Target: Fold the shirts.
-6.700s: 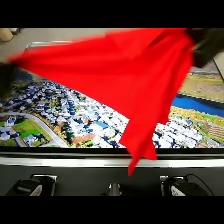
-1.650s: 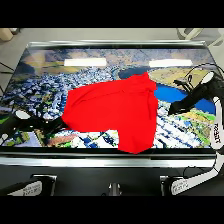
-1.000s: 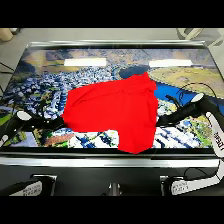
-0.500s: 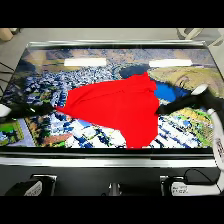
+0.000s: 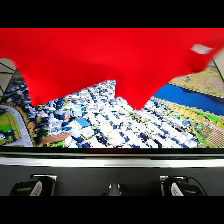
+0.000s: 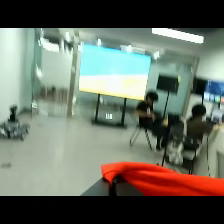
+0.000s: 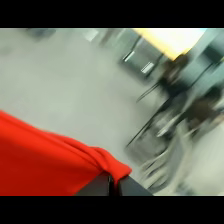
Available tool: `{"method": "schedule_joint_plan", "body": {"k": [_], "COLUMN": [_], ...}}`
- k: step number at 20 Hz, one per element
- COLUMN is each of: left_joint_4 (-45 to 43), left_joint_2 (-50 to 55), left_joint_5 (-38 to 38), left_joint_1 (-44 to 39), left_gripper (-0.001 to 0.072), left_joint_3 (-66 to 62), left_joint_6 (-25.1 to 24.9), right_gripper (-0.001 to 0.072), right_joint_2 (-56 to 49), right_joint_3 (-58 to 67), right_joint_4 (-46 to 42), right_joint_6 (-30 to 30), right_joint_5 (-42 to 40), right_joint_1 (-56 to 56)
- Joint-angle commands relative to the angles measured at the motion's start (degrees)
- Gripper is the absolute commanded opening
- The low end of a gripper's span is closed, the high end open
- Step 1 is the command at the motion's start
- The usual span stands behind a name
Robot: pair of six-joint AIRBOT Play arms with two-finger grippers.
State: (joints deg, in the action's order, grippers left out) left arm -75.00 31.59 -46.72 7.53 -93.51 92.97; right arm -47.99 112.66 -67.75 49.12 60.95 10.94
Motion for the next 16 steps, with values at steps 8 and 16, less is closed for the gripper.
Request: {"method": "schedule_joint_plan", "body": {"k": [8, 16], "left_joint_4": [-2.91, -7.76], "left_joint_2": [4.52, 32.02], "left_joint_5": [-11.21, -24.76], "left_joint_1": [0.02, -0.13], "left_gripper": [0.0023, 0.0024], "left_joint_3": [-4.17, 11.04], "left_joint_6": [-1.75, -9.09], "right_gripper": [0.0021, 0.0020], "right_joint_2": [-1.66, -39.34], "right_joint_3": [2.84, 1.90], "right_joint_4": [-4.28, -9.73], "right_joint_6": [2.73, 8.83], "right_joint_5": [16.26, 36.20], "right_joint_1": [-0.02, -9.31]}}
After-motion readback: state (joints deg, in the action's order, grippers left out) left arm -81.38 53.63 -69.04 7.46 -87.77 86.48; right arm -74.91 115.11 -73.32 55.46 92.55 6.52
